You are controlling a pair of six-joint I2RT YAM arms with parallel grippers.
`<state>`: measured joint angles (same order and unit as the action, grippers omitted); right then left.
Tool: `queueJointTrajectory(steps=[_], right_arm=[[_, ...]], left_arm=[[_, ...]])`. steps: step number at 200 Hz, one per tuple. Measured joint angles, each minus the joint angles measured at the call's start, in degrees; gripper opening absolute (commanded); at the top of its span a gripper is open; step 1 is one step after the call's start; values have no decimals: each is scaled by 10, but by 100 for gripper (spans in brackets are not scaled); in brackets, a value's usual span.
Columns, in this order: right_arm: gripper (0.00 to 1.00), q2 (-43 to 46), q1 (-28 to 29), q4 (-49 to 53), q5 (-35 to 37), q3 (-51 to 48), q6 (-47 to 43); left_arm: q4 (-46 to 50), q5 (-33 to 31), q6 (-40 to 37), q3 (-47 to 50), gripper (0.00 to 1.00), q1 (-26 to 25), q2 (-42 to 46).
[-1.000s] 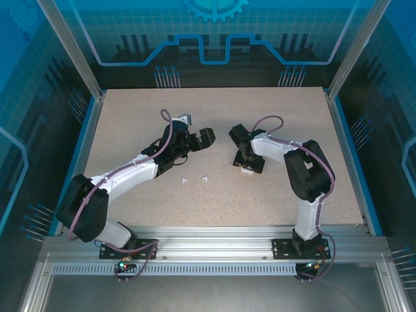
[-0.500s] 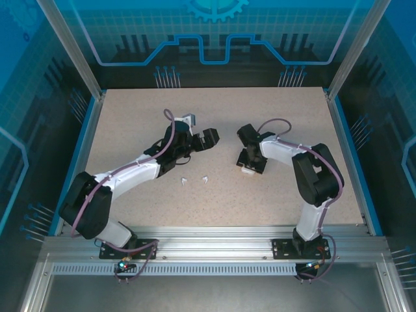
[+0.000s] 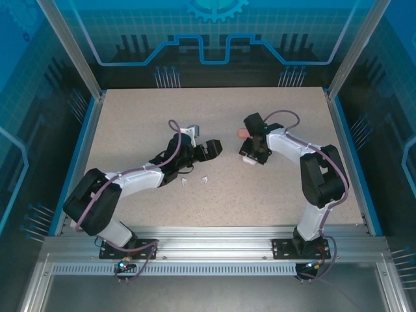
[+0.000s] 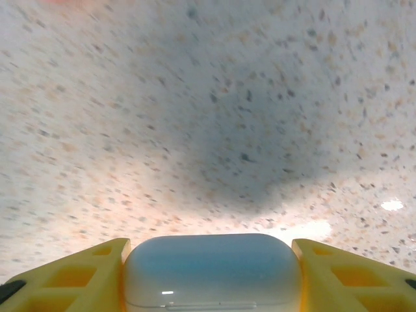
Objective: Insert wireless bluetooth earbuds into charging case
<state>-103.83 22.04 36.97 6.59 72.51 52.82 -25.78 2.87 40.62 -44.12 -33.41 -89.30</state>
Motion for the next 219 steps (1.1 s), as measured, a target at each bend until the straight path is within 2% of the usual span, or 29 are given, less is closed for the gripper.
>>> queueJointTrajectory(steps=[61,102,147,219], right_arm=[[56,-28,-12,7,-33,65,41],[56,-52,-12,7,-61,90,70],[56,-59,-12,11,-79,109,85],[56,-59,-13,11,-97,112,89]], left_arm=[[-151,2,-1,31,97,-37,-74],[-231,-1,-1,28,87,-61,-127],[-285,-7,16,5,78,-72,-202],[-318,-16,37,-57,67,-74,-255]])
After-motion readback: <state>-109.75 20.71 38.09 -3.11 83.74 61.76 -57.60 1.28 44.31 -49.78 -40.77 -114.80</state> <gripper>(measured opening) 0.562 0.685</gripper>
